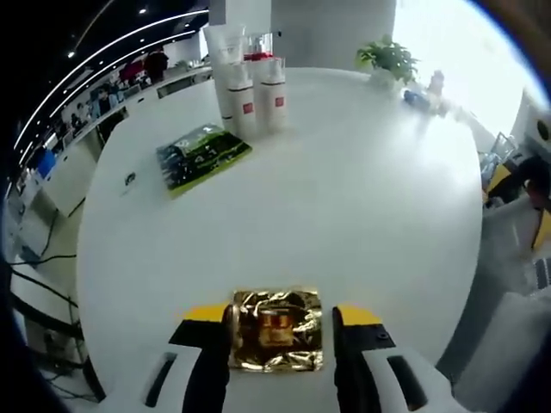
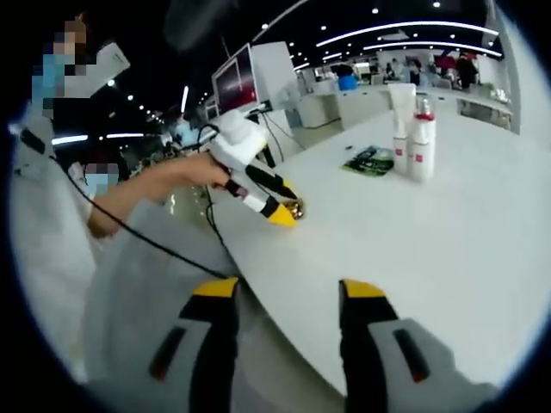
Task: Arrange the skincare products in the storage area until every visible bottle or jar stands upright without overlapping.
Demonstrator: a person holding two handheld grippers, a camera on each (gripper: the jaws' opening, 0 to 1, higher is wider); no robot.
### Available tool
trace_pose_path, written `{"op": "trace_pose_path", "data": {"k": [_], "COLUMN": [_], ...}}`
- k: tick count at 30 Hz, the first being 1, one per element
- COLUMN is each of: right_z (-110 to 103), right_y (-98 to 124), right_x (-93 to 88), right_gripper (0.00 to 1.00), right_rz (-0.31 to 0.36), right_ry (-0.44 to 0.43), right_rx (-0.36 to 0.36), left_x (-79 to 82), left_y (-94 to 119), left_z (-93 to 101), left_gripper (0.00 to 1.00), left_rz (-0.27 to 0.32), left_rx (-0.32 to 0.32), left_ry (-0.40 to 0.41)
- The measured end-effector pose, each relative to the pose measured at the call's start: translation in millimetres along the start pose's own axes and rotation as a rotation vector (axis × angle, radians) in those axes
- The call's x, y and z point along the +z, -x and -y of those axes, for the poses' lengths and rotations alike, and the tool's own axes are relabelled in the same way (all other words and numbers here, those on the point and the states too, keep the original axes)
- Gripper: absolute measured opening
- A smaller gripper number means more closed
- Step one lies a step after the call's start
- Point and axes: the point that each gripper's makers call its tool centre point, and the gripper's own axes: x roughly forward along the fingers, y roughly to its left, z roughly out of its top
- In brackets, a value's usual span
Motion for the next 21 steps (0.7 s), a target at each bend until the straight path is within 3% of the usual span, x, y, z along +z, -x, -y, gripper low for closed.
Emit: {"op": "trace_pose_path", "data": {"k": [4,8,11,21], "right_z": [10.4,13.7,10.3,-0.2], "right_y": [0.8,4.2,8.3,9.7], "right_x": [3.6,-4.4,-6.2,-17.0], "right_gripper": [0.47,0.46,0.46,0.46], "right_rz": [-0.007,-0.041,-0.064,-0.122], "right_ry": [0.039,-0.021,-0.011,0.096], "right_rx": [-0.049,-0.070,-0.080,-0.080], "left_x": [0.5,0.1,-0.1,-4.2], "left_y": [0.1,0.7,1.5,5.3], "left_z": [-0.1,1.4,3.7,4.8], "left_gripper": [0.47,0.45,0.43,0.45], "left_rz": [-0.009,-0.020,-0.031,-0.025], "left_rx": [0.003,0.024,0.041,0.098], "left_ry": [0.002,0.031,0.055,0.140]}}
